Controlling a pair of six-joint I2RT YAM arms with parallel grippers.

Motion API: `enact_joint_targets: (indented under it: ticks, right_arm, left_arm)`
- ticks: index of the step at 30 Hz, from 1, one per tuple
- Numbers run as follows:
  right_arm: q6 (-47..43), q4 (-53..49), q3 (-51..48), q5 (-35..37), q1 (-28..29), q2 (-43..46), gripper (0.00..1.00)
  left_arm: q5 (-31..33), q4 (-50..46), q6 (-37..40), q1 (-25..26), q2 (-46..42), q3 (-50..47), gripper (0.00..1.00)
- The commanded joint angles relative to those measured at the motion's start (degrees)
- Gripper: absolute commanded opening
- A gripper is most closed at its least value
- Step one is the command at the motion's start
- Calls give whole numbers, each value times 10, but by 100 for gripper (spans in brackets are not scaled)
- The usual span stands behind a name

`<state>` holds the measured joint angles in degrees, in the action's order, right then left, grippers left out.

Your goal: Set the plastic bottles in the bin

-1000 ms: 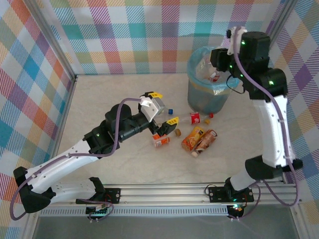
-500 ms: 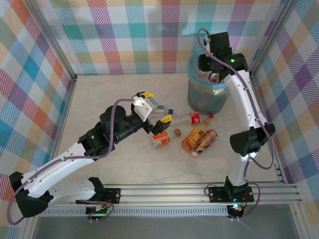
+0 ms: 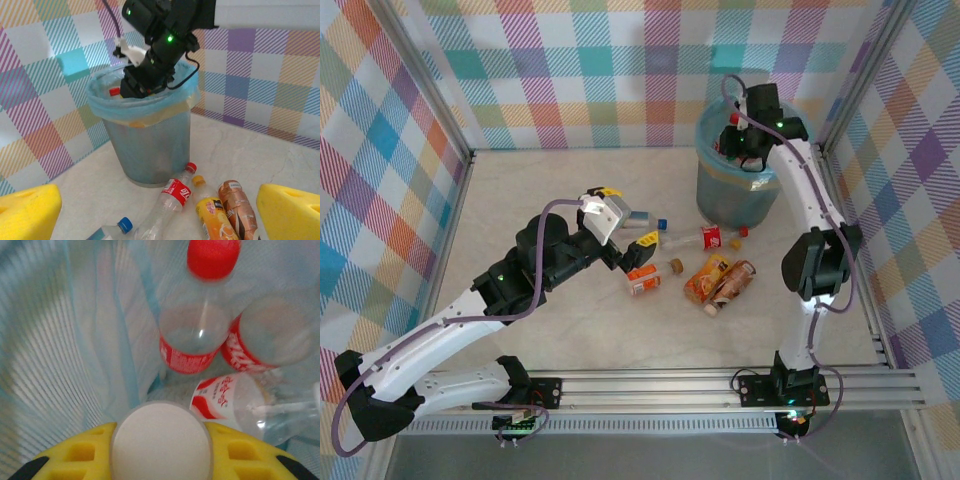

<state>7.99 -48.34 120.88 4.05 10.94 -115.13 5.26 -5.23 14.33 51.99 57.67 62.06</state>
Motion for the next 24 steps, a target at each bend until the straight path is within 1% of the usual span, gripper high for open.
enact_joint_targets:
  ticks: [1,10,11,13,15,17,20,22,24]
  right_arm:
    - [-13,50,-15,-22,0,-17,23]
    - [-3,87,-34,-47,-9,-55,35]
    - [-3,83,-28,-48,-10,-59,38]
    - [0,75,-21,-49,-12,-60,47]
    - [2,69,-18,-53,-14,-54,54]
    - [4,62,-15,-55,-14,-40,65]
    - [8,58,-13,-53,-14,-6,76]
    - [13,55,-12,-49,-14,18,81]
    - [19,53,-14,-49,-14,43,83]
  left_arm:
    - [6,0,-10,-8,-6,-10,100]
    - [7,0,-15,-17,1,-17,100]
    - [7,0,-14,-18,2,-18,100]
    - [8,-1,-16,-21,3,-18,100]
    - [9,-3,-16,-24,4,-21,100]
    - [11,-7,-15,-29,4,-23,100]
    - [11,-17,-8,-40,6,-26,100]
    - [7,-25,-3,-50,7,-29,100]
    - [-3,-31,-2,-63,7,-35,100]
